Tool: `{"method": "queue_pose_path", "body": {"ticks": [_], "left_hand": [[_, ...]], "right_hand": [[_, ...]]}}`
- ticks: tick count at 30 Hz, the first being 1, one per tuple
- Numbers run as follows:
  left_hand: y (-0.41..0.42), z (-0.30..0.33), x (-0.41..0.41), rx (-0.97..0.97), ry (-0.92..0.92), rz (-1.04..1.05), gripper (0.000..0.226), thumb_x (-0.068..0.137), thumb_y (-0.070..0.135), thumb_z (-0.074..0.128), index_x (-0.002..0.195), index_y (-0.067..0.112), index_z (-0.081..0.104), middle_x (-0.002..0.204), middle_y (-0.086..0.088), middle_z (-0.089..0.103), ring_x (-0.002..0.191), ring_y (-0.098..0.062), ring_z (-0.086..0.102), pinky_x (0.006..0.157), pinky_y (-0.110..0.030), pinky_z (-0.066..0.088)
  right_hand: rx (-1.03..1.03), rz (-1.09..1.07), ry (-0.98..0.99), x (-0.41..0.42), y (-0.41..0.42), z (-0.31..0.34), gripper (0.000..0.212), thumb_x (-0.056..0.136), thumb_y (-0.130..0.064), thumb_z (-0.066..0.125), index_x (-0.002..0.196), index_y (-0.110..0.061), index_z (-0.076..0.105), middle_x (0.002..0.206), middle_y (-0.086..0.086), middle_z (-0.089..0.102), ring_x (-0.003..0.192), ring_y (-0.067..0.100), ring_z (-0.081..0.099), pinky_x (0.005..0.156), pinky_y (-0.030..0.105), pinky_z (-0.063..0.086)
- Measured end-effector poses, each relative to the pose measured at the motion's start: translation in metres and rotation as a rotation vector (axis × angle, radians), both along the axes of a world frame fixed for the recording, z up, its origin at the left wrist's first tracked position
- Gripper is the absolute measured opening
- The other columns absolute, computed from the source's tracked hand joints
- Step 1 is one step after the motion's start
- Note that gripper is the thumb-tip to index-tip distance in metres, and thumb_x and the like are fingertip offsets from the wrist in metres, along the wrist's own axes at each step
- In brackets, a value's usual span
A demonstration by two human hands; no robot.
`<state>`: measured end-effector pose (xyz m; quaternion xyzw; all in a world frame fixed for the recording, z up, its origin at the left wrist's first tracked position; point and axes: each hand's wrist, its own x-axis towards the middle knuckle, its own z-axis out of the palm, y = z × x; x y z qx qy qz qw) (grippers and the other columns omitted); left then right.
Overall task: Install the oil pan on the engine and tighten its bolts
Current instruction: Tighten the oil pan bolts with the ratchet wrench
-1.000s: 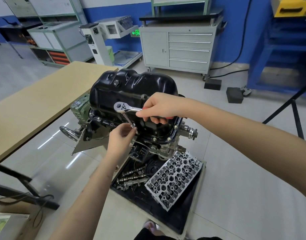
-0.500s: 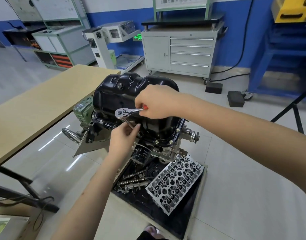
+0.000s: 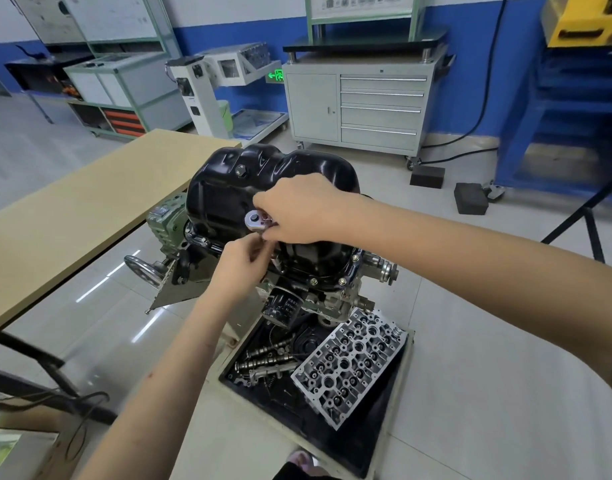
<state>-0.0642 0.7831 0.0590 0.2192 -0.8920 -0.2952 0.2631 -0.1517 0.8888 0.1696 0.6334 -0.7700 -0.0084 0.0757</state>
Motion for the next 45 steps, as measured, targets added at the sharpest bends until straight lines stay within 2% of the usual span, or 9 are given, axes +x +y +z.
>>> {"method": "queue_pose_path", "body": {"ticks": [4, 12, 17, 23, 27, 31, 38, 43, 45], "left_hand": [[0.007, 0.002, -0.006, 0.024, 0.007, 0.091, 0.039, 0.084, 0.000, 0.054, 0.051, 0.013, 0.038, 0.043, 0.004, 0.030, 0.045, -0.014, 0.022, 0.040, -0.016, 0.025], [-0.004, 0.011, 0.003, 0.014, -0.053, -0.044, 0.037, 0.094, 0.024, 0.047, 0.078, -0.008, 0.057, 0.051, -0.003, 0.036, 0.047, -0.013, 0.025, 0.047, -0.022, 0.021], [-0.001, 0.015, -0.003, -0.022, -0.037, 0.003, 0.018, 0.084, 0.000, 0.052, 0.068, -0.007, 0.057, 0.046, 0.000, 0.031, 0.048, -0.016, 0.022, 0.042, -0.017, 0.023], [-0.010, 0.027, 0.004, -0.026, -0.126, -0.187, 0.040, 0.094, 0.021, 0.049, 0.063, -0.004, 0.050, 0.049, -0.006, 0.036, 0.047, -0.019, 0.029, 0.048, -0.024, 0.023], [-0.013, 0.022, 0.002, -0.010, -0.095, -0.203, 0.031, 0.093, 0.021, 0.052, 0.073, -0.002, 0.060, 0.056, -0.003, 0.059, 0.055, -0.008, 0.056, 0.059, -0.022, 0.045], [-0.016, 0.017, -0.004, -0.047, 0.014, -0.241, 0.047, 0.087, 0.004, 0.057, 0.053, 0.020, 0.029, 0.040, 0.004, 0.036, 0.039, -0.017, 0.031, 0.045, -0.021, 0.021], [-0.050, 0.025, -0.006, -0.021, -0.129, -0.551, 0.031, 0.092, 0.019, 0.053, 0.082, -0.009, 0.061, 0.062, -0.016, 0.060, 0.059, -0.030, 0.052, 0.056, -0.035, 0.039], [-0.067, 0.028, -0.008, 0.114, -0.127, -0.644, 0.022, 0.084, 0.015, 0.065, 0.064, 0.017, 0.058, 0.054, 0.003, 0.060, 0.056, -0.009, 0.055, 0.054, -0.016, 0.039], [-0.067, 0.030, -0.009, 0.083, -0.121, -0.648, 0.029, 0.087, 0.014, 0.061, 0.059, 0.005, 0.058, 0.049, -0.006, 0.052, 0.049, -0.017, 0.041, 0.047, -0.019, 0.029]], "right_hand": [[0.005, -0.038, -0.121, 0.012, -0.006, 0.001, 0.018, 0.087, -0.028, 0.052, 0.095, -0.013, 0.059, 0.068, -0.004, 0.043, 0.063, 0.020, 0.045, 0.057, 0.029, 0.034], [0.042, 0.044, 0.083, 0.011, -0.009, 0.011, 0.036, 0.089, -0.005, 0.044, 0.119, -0.023, 0.054, 0.111, 0.006, 0.055, 0.087, 0.026, 0.051, 0.050, 0.028, 0.023], [0.053, -0.034, 0.046, 0.015, -0.016, 0.007, 0.021, 0.088, -0.030, 0.051, 0.097, -0.013, 0.059, 0.081, 0.003, 0.045, 0.073, 0.026, 0.046, 0.057, 0.032, 0.036], [0.142, 0.093, 0.103, 0.004, -0.015, 0.013, 0.038, 0.087, -0.004, 0.042, 0.117, -0.025, 0.052, 0.089, -0.001, 0.041, 0.076, 0.022, 0.041, 0.046, 0.025, 0.020], [0.103, 0.037, 0.136, 0.000, -0.016, 0.010, 0.021, 0.087, -0.026, 0.053, 0.106, -0.019, 0.058, 0.077, -0.001, 0.040, 0.070, 0.022, 0.041, 0.044, 0.024, 0.019], [0.102, -0.101, 0.109, 0.006, -0.020, 0.004, 0.032, 0.085, -0.045, 0.053, 0.089, -0.015, 0.060, 0.066, -0.002, 0.045, 0.054, 0.016, 0.038, 0.043, 0.024, 0.022], [0.161, -0.137, 0.124, 0.012, -0.028, 0.007, 0.026, 0.088, -0.024, 0.051, 0.114, -0.028, 0.054, 0.088, -0.005, 0.054, 0.087, 0.018, 0.051, 0.055, 0.027, 0.033], [0.130, -0.378, 0.123, 0.025, -0.039, 0.005, 0.039, 0.080, -0.054, 0.055, 0.074, -0.015, 0.052, 0.061, -0.008, 0.042, 0.058, 0.013, 0.041, 0.043, 0.022, 0.019], [0.134, -0.447, 0.118, 0.031, -0.043, 0.003, 0.042, 0.082, -0.052, 0.053, 0.063, -0.016, 0.042, 0.057, -0.007, 0.039, 0.051, 0.012, 0.039, 0.043, 0.023, 0.021]]}}
